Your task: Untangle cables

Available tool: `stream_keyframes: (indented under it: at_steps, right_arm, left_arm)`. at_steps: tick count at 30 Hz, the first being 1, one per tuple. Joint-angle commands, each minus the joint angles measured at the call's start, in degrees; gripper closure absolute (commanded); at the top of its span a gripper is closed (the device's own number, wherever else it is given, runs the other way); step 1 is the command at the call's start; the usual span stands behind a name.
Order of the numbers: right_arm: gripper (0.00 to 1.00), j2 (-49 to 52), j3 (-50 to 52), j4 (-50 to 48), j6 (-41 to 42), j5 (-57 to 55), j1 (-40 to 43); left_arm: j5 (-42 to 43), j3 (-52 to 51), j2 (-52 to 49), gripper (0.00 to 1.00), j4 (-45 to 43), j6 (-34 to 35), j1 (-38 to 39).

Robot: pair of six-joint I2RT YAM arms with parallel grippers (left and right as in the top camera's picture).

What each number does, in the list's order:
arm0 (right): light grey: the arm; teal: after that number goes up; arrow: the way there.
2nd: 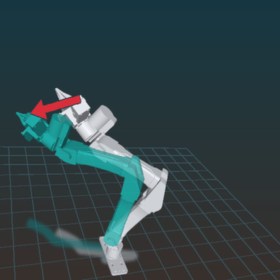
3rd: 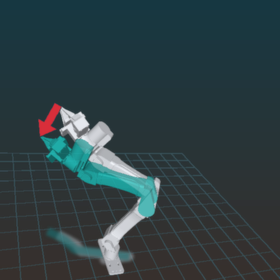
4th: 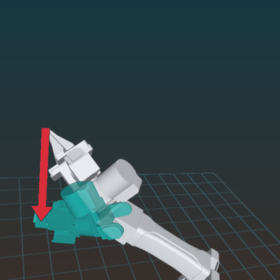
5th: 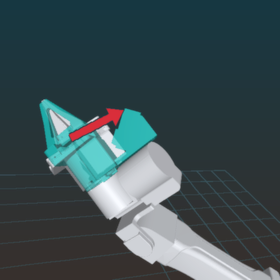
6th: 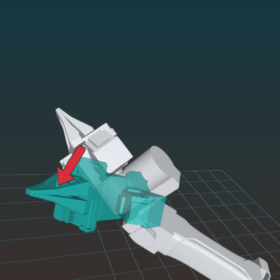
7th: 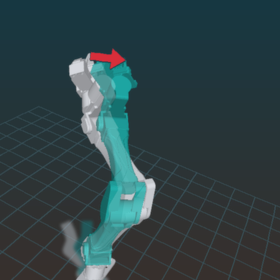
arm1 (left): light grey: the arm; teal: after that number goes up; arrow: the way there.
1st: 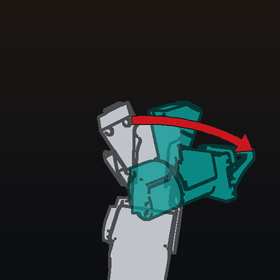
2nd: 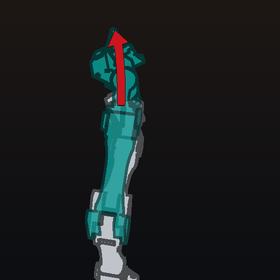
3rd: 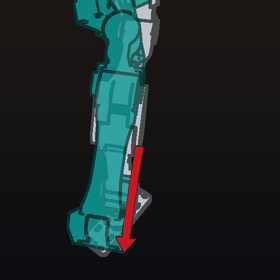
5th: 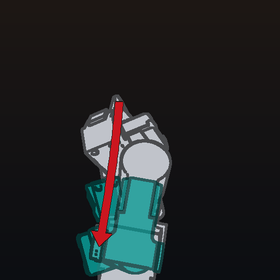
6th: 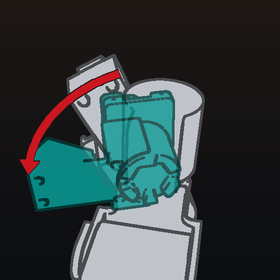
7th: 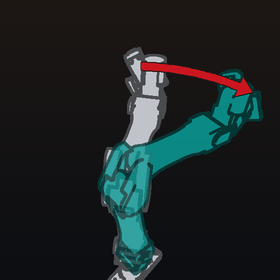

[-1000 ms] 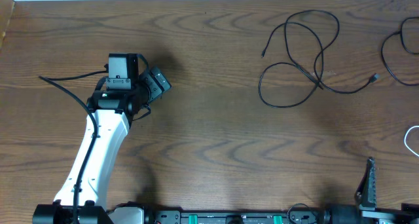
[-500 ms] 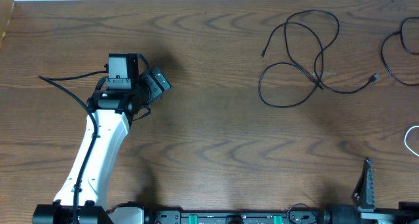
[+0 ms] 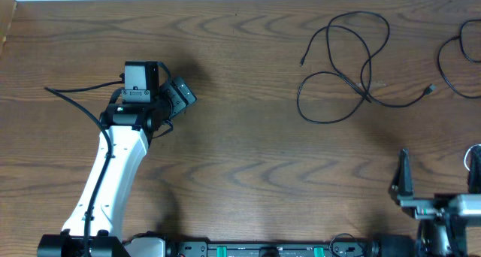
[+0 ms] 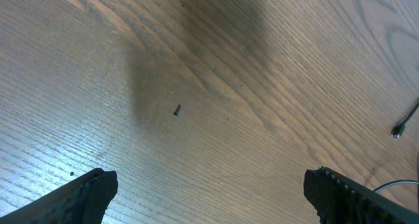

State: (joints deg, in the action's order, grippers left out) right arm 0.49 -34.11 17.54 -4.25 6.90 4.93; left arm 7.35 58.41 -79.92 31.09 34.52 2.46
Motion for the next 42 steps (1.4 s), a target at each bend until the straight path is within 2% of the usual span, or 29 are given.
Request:
stream_keyframes:
  at_steps: [1, 9, 19, 24, 31, 36, 42]
  right_arm:
    - [0.01, -0.1, 3.2, -1.4, 4.6, 0.4, 0.3]
    - [0.01, -0.1, 11.1, -2.0, 5.1, 1.2, 0.0]
    - [0.01, -0.2, 27.4, -19.2, 5.1, 1.2, -0.1]
    - [0.01, -0.2, 33.4, -24.0, 5.1, 1.0, -0.1]
    - [0.01, -0.2, 33.8, -21.8, 7.6, -3.5, -0.2]
    - [0.01, -0.2, 33.8, -16.7, 7.6, -3.6, -0.2]
    - [0.01, -0.2, 33.8, -15.0, 7.6, -3.6, -0.2]
  left_arm:
    - [-0.3, 0.4, 0.6, 0.02, 0.2, -0.2, -0.2]
    - [-0.3, 0.4, 0.6, 0.02, 0.2, -0.2, -0.2]
    - [-0.3, 0.4, 0.6, 0.02, 0.2, -0.2, -0.2]
    - [-0.3, 0.4, 0.6, 0.02, 0.2, -0.2, -0.2]
    - [-0.3, 0.4, 0.6, 0.02, 0.2, -0.2, -0.2]
    - [-0.3, 0.4, 0.6, 0.02, 0.2, -0.2, -0.1]
    - [-0.3, 0.4, 0.6, 0.02, 0.2, -0.2, -0.2]
